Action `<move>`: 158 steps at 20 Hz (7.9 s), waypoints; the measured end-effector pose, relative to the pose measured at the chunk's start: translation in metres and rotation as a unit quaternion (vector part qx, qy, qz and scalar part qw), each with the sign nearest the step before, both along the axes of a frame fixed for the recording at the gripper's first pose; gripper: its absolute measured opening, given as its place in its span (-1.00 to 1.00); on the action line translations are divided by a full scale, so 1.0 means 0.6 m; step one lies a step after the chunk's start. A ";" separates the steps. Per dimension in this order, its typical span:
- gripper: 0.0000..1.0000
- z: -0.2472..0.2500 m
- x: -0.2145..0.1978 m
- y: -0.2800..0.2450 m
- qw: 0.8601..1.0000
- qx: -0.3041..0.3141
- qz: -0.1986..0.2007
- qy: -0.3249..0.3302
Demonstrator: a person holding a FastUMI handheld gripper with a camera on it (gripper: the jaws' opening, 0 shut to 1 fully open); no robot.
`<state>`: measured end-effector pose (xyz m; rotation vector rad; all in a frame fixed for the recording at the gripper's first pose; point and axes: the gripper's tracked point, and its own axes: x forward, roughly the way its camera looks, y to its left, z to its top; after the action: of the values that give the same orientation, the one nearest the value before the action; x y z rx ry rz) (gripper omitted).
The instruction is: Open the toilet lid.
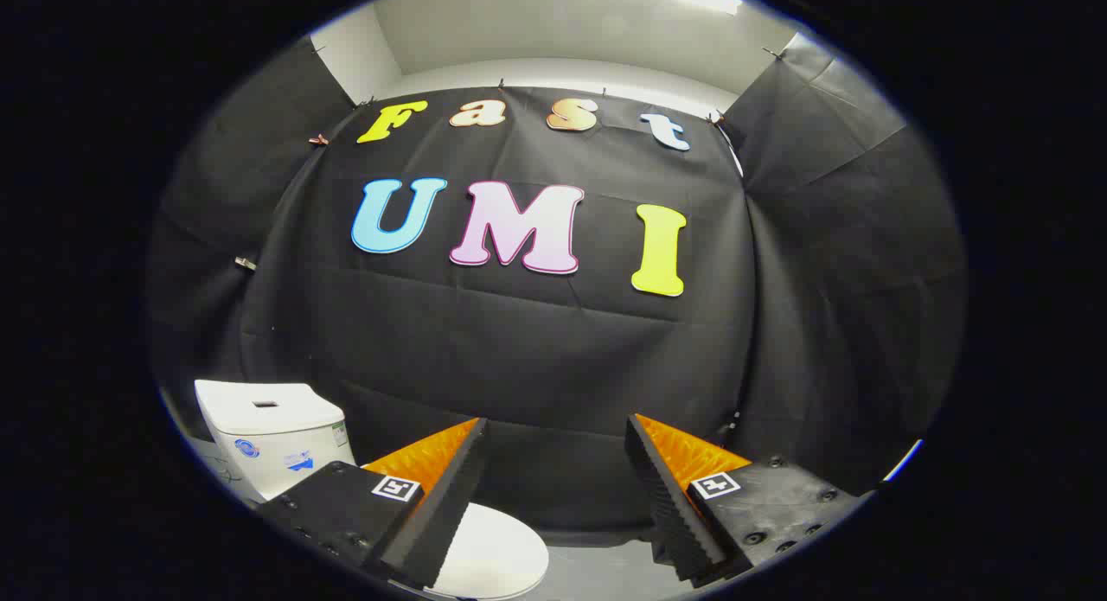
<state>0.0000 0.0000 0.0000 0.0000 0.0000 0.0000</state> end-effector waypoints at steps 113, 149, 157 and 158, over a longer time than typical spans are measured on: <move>-0.81 -0.103 -0.057 0.367 0.882 0.039 0.199 0.426; 1.00 0.020 -0.032 0.876 0.860 0.069 0.433 0.263; 0.99 0.123 0.050 0.610 0.927 0.100 0.342 0.119; 0.99 0.123 0.060 0.554 0.938 0.094 0.316 0.105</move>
<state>0.0362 0.3323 0.0736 0.1918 0.2150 0.6458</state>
